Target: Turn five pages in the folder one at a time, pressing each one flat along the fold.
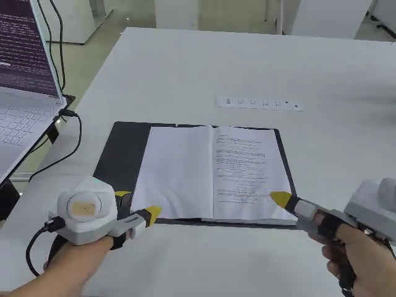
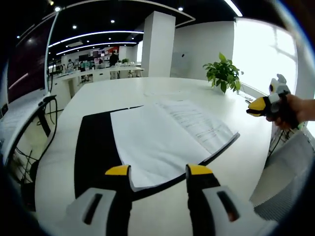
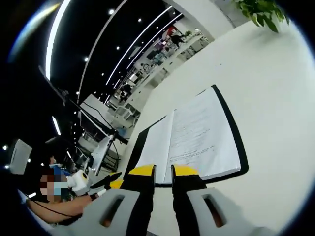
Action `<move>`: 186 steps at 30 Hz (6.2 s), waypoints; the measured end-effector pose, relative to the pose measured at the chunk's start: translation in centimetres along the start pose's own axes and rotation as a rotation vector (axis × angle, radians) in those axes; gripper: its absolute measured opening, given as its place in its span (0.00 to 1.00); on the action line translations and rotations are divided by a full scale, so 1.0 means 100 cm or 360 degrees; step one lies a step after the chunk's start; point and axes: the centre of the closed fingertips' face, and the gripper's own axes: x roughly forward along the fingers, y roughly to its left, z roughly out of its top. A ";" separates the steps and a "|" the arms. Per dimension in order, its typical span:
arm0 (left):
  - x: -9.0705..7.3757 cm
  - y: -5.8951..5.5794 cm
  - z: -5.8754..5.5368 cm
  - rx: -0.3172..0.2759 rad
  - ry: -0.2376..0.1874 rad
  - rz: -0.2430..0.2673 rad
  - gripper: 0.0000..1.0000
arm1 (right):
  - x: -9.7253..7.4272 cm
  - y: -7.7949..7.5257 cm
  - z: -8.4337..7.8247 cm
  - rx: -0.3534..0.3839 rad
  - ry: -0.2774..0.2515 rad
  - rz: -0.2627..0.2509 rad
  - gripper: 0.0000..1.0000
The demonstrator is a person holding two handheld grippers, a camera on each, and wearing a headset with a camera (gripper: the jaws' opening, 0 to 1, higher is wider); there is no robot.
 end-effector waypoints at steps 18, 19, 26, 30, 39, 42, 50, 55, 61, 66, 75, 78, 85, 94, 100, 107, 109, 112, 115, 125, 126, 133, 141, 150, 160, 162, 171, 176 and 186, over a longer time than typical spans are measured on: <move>-0.070 -0.024 0.023 0.0032 -0.0105 -0.0055 0.79 | -0.054 -0.028 0.011 -0.0498 -0.0069 -0.0211 0.69; -0.073 -0.024 0.023 0.0031 -0.0107 -0.0051 0.80 | -0.056 -0.031 0.010 -0.0520 -0.0072 -0.0228 0.72; -0.090 -0.028 0.014 0.0041 -0.0073 -0.0019 0.89 | -0.070 -0.035 0.002 -0.0639 -0.0078 -0.0271 0.93; -0.094 -0.027 0.015 0.0059 -0.0091 0.0011 0.99 | -0.074 -0.035 0.003 -0.0702 -0.0105 -0.0269 0.99; -0.097 -0.038 0.019 0.0045 -0.0093 -0.0004 0.99 | -0.074 -0.028 0.005 -0.0694 -0.0113 -0.0216 1.00; -0.092 -0.042 0.019 0.0078 -0.0073 -0.0020 0.99 | -0.071 -0.025 -0.002 -0.0689 -0.0089 -0.0205 0.99; -0.060 -0.059 0.029 0.0170 -0.0025 -0.0132 0.95 | -0.066 -0.020 -0.015 -0.0690 -0.0058 -0.0174 0.97; -0.037 -0.074 0.035 0.0204 -0.0011 -0.0200 0.93 | -0.067 -0.019 -0.015 -0.0670 -0.0079 -0.0169 0.96; -0.005 -0.094 0.035 0.0244 0.0030 -0.0293 0.89 | -0.067 -0.018 -0.013 -0.0666 -0.0096 -0.0169 0.95; 0.016 -0.110 0.033 0.0273 0.0056 -0.0359 0.86 | -0.069 -0.020 -0.009 -0.0652 -0.0119 -0.0185 0.94; 0.054 -0.135 0.028 0.0293 0.0101 -0.0447 0.83 | -0.070 -0.024 -0.007 -0.0629 -0.0137 -0.0204 0.93; 0.065 -0.143 0.027 0.0311 0.0111 -0.0473 0.82 | -0.071 -0.024 -0.007 -0.0628 -0.0148 -0.0207 0.92; 0.101 -0.163 0.029 0.0308 0.0106 -0.0522 0.76 | -0.071 -0.026 -0.006 -0.0638 -0.0156 -0.0219 0.90; 0.137 -0.186 0.027 0.0352 0.0157 -0.0534 0.73 | -0.072 -0.027 -0.006 -0.0631 -0.0157 -0.0229 0.89; 0.152 -0.201 0.023 0.0382 0.0173 -0.0549 0.72 | -0.072 -0.029 -0.006 -0.0623 -0.0154 -0.0232 0.89; 0.168 -0.206 0.024 0.0386 0.0152 -0.0511 0.67 | -0.072 -0.030 -0.006 -0.0617 -0.0148 -0.0236 0.89; 0.172 -0.206 0.023 0.0362 0.0149 -0.0497 0.66 | -0.072 -0.030 -0.006 -0.0613 -0.0145 -0.0238 0.88; 0.177 -0.207 0.018 0.0330 0.0162 -0.0483 0.65 | -0.071 -0.031 -0.007 -0.0611 -0.0136 -0.0241 0.88; 0.182 -0.205 0.011 0.0350 0.0191 -0.0451 0.62 | -0.070 -0.030 -0.008 -0.0618 -0.0120 -0.0233 0.88; 0.187 -0.199 0.001 0.0433 0.0146 -0.0371 0.49 | -0.066 -0.030 -0.011 -0.0613 -0.0091 -0.0227 0.88; 0.186 -0.198 0.001 0.0429 0.0137 -0.0371 0.49 | -0.066 -0.030 -0.011 -0.0612 -0.0091 -0.0226 0.88; 0.186 -0.195 0.003 0.0412 0.0097 -0.0366 0.43 | -0.065 -0.030 -0.012 -0.0608 -0.0075 -0.0226 0.88; 0.183 -0.193 0.003 0.0413 0.0051 -0.0374 0.32 | -0.064 -0.030 -0.012 -0.0607 -0.0065 -0.0223 0.88; 0.182 -0.189 0.003 0.0400 0.0043 -0.0379 0.19 | -0.061 -0.028 -0.008 -0.0616 -0.0064 -0.0212 0.88; 0.187 -0.177 0.004 0.0363 0.0056 -0.0349 0.01 | -0.051 -0.027 -0.006 -0.0610 -0.0037 -0.0190 0.88; 0.188 -0.177 0.004 0.0332 0.0062 -0.0345 0.01 | -0.048 -0.028 -0.005 -0.0602 -0.0035 -0.0182 0.88; 0.189 -0.174 0.006 0.0047 0.0059 -0.0334 0.00 | -0.034 -0.029 -0.003 -0.0570 -0.0024 -0.0162 0.85; 0.188 -0.173 0.006 -0.0200 0.0061 -0.0365 0.00 | -0.020 -0.034 -0.006 -0.0547 0.0005 -0.0147 0.83; 0.184 -0.173 0.007 -0.0326 0.0052 -0.0393 0.00 | 0.018 -0.067 0.006 -0.0418 -0.0008 -0.0137 0.65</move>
